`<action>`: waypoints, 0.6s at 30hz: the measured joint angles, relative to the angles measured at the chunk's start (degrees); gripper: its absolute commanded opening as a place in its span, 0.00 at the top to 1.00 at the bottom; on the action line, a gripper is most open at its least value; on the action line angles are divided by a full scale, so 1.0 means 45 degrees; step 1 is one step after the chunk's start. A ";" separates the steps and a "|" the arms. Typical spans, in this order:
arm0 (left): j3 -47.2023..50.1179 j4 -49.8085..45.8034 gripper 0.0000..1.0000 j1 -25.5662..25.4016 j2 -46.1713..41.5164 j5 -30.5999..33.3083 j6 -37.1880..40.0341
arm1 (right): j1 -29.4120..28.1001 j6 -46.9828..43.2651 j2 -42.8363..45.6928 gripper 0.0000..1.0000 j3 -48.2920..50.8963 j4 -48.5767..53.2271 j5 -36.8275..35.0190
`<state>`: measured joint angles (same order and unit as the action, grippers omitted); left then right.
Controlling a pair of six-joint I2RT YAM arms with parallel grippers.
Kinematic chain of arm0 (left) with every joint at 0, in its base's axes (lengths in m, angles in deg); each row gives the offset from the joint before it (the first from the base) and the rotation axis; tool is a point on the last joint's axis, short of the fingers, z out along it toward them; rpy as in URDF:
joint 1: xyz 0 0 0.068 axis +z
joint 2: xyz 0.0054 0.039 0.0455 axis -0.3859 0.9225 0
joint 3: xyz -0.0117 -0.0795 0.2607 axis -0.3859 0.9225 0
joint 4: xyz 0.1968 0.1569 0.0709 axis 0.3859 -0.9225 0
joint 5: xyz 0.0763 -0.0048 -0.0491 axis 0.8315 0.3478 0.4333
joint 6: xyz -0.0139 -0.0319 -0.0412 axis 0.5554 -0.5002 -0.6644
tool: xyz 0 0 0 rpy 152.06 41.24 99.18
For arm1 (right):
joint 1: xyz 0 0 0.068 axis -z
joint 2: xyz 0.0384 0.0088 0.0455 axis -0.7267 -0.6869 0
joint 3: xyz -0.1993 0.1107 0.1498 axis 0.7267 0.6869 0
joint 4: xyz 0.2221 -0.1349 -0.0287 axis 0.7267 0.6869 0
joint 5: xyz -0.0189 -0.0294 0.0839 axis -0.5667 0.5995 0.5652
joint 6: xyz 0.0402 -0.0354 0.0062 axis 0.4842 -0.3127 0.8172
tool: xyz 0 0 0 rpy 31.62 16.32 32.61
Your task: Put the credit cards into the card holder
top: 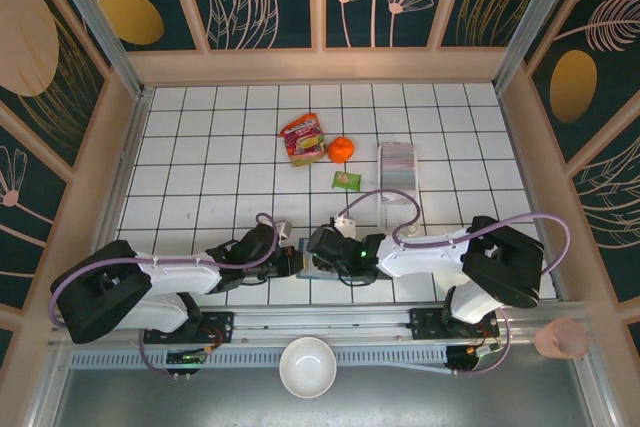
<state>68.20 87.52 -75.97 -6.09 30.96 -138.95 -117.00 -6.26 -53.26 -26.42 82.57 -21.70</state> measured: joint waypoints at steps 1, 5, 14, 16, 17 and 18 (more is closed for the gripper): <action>0.0010 0.0000 1.00 0.0000 -0.0010 0.0000 0.0000 | 0.0000 0.0000 -0.0044 0.70 0.0000 -0.0146 0.0049; 0.0019 -0.0005 1.00 0.0000 -0.0039 0.0005 0.0000 | 0.0000 0.0000 -0.0053 0.68 0.0000 -0.0631 0.0272; 0.0044 -0.0005 1.00 0.0000 -0.0063 0.0015 0.0000 | -0.0039 0.0170 0.1098 0.63 0.0233 -0.0146 -0.0078; 0.0044 -0.0005 1.00 0.0000 -0.0063 0.0015 0.0000 | -0.0039 0.0272 0.1277 0.63 0.0345 0.0000 -0.0160; 0.0044 -0.0005 1.00 0.0000 -0.0063 0.0015 0.0000 | -0.0044 0.0355 0.1297 0.63 0.0418 0.0053 -0.0185; 0.0044 -0.0005 1.00 0.0000 -0.0063 0.0015 0.0000 | -0.0044 0.0413 0.1282 0.63 0.0491 0.0121 -0.0189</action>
<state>68.40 87.50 -75.97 -6.38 31.03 -138.95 -117.20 -4.40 -47.49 -24.21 83.11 -22.55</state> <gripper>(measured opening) 0.039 0.366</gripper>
